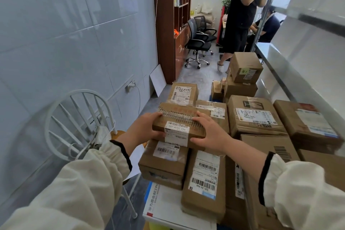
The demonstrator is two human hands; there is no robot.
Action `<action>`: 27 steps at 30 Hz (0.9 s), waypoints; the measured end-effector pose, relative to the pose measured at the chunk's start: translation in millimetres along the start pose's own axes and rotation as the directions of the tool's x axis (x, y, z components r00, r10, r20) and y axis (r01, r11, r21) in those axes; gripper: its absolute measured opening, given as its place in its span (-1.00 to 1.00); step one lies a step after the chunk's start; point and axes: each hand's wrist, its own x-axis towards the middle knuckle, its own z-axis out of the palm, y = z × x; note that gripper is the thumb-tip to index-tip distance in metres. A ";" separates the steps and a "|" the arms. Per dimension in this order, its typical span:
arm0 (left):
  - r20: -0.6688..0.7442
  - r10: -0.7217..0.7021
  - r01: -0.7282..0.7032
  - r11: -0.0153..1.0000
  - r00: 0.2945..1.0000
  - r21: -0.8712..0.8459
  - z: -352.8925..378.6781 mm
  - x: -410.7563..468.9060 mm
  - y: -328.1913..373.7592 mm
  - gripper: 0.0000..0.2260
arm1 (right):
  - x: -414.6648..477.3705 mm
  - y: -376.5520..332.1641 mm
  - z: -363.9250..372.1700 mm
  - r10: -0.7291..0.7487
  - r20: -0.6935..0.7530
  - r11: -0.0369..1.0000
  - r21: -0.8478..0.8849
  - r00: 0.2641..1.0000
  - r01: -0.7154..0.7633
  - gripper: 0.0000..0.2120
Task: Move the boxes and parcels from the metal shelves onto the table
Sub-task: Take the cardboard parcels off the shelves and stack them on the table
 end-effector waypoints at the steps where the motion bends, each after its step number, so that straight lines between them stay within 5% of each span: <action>1: 0.006 0.001 -0.001 1.000 1.000 0.002 -0.4 0.0 0.0 -0.32 | 0.5 0.0 -0.1 -0.006 0.001 1.000 -0.016 1.000 0.006 -0.29; 18: -0.008 -0.061 0.061 0.998 0.998 -0.005 -11.1 -1.6 -0.6 -0.16 | -5.3 0.5 -10.1 -0.010 -0.018 0.992 -0.124 1.000 0.008 -0.19; 22: -0.087 0.031 -0.026 0.998 0.996 0.057 -20.7 10.6 18.9 -0.17 | -11.0 -2.4 -22.4 -0.005 -0.030 0.988 -0.153 1.000 0.001 -0.12; 27: 0.001 0.229 -0.228 0.968 0.973 0.104 -17.9 38.3 75.6 -0.22 | -40.6 1.9 -44.7 0.088 -0.126 0.980 -0.165 0.988 -0.109 -0.13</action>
